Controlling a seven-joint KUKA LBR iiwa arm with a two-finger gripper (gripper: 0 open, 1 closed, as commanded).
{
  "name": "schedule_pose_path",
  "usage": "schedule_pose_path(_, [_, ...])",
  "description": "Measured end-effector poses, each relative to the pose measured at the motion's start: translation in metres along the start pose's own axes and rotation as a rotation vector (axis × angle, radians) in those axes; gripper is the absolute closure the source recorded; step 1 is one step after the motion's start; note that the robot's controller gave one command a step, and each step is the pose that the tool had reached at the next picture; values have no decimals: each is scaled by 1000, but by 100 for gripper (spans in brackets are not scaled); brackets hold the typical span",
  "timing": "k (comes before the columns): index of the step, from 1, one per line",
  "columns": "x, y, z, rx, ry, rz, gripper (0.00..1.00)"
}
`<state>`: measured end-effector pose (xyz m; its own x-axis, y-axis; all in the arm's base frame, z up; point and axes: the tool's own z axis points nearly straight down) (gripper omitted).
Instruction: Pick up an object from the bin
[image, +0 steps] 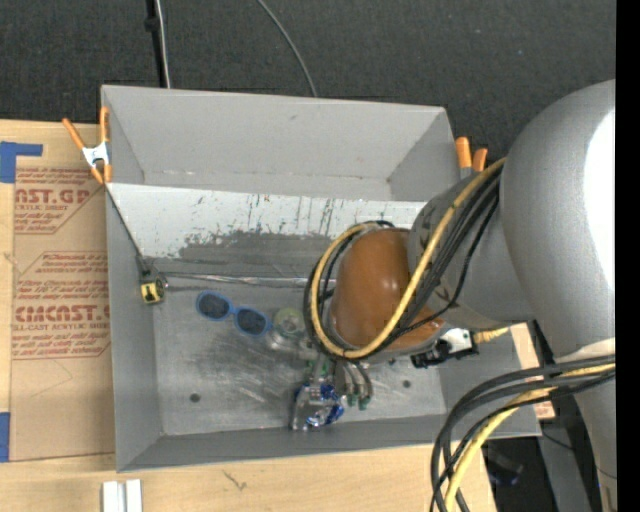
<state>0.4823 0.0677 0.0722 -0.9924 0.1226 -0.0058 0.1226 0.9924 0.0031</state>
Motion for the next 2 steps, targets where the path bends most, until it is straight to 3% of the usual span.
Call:
schedule_pose_path(1, [-4,-35,0,-1,-1,41,0])
schedule_pose_path(2, [-11,-86,0,0,-8,-44,0])
